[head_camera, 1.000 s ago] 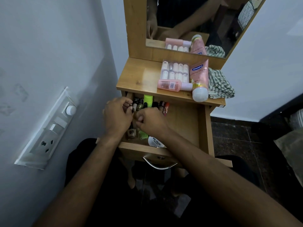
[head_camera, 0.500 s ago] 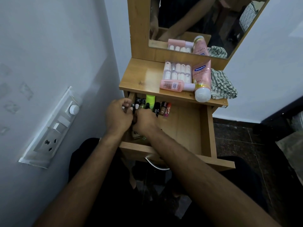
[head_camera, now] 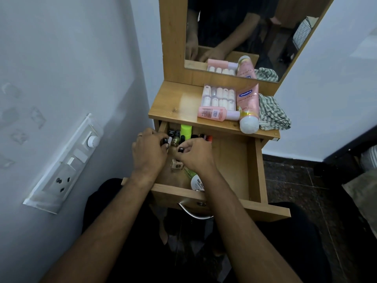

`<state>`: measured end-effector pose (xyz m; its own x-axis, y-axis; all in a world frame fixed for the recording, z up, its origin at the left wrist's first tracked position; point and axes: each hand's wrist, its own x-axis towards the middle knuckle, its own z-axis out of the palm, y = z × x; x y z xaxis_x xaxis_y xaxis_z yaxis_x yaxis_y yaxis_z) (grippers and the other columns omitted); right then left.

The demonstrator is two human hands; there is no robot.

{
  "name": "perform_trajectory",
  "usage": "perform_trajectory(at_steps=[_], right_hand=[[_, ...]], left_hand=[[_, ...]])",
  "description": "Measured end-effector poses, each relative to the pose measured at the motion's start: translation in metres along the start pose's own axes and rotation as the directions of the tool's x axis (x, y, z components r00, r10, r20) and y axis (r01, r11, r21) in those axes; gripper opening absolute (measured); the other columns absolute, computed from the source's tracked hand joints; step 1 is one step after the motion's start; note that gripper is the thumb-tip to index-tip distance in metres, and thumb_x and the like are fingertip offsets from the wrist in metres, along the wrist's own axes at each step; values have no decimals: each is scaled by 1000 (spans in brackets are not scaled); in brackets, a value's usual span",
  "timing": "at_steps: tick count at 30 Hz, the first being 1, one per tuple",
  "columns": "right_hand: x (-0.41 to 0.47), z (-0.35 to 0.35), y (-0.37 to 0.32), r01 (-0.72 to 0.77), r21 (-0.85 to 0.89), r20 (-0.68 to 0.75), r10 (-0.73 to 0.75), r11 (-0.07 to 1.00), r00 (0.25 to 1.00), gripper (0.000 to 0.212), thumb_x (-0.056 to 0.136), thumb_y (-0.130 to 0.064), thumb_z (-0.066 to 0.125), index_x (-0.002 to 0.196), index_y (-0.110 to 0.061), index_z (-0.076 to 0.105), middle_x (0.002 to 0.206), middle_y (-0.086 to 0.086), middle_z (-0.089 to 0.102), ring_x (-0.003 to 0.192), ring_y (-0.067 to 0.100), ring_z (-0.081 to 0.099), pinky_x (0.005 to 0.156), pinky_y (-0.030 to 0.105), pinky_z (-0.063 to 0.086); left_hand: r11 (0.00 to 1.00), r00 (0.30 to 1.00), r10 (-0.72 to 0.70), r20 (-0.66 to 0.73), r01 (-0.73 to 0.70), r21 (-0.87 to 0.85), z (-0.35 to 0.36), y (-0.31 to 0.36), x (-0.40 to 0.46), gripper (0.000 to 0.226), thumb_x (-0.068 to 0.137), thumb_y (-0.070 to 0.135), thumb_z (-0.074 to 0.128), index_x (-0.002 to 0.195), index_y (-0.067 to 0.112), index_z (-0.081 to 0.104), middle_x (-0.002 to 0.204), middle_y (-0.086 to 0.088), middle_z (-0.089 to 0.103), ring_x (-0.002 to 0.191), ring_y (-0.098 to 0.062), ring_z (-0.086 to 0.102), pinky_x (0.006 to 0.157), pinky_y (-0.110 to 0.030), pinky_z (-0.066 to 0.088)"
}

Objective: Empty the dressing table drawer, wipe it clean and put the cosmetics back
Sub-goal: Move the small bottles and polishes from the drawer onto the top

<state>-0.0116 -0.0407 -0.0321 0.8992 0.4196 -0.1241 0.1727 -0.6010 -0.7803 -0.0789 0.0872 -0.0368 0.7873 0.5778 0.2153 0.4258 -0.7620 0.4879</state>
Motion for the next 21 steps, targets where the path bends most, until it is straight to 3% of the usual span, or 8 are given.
perform_trajectory(at_steps=[6,10,14,16,21], right_hand=[[-27,-14,-9,87,170,-170,-58,982,984,16,72,-16,82,87,-22,80,65,-15,68,57,-8,60,55,6,43],[-34,-31,-26,147,247,-229,-90,958,969,17,71,-14,83,86,-21,80,64,-12,69,58,-2,62,57,13,51],[-20,-63,-51,231,286,-285,-148,930,947,19,72,-8,81,86,-20,78,66,-7,72,59,1,63,60,20,55],[-7,-74,-67,265,268,-302,-181,926,936,19,72,-9,80,87,-19,78,67,-6,72,63,5,67,62,23,58],[38,-89,-99,291,204,-309,-221,935,925,18,73,-9,82,89,-17,78,71,-4,74,68,8,71,64,23,58]], left_hand=[[995,999,44,-28,-46,-92,-4,1,-1,21,83,29,79,104,28,75,99,2,73,93,-21,65,81,-39,54],[981,989,137,-60,-144,-129,-15,5,-1,21,83,31,79,103,26,76,96,4,75,85,-17,69,77,-38,56],[946,986,112,-126,-145,-291,-38,14,12,13,81,27,81,93,26,76,83,10,73,76,-10,67,69,-31,54],[917,983,100,-153,-150,-370,-52,23,24,10,80,27,82,85,28,74,73,14,68,69,-2,64,64,-29,54],[908,973,118,-196,-186,-375,-69,37,64,12,78,34,83,80,29,72,66,14,65,61,0,61,56,-22,50]])
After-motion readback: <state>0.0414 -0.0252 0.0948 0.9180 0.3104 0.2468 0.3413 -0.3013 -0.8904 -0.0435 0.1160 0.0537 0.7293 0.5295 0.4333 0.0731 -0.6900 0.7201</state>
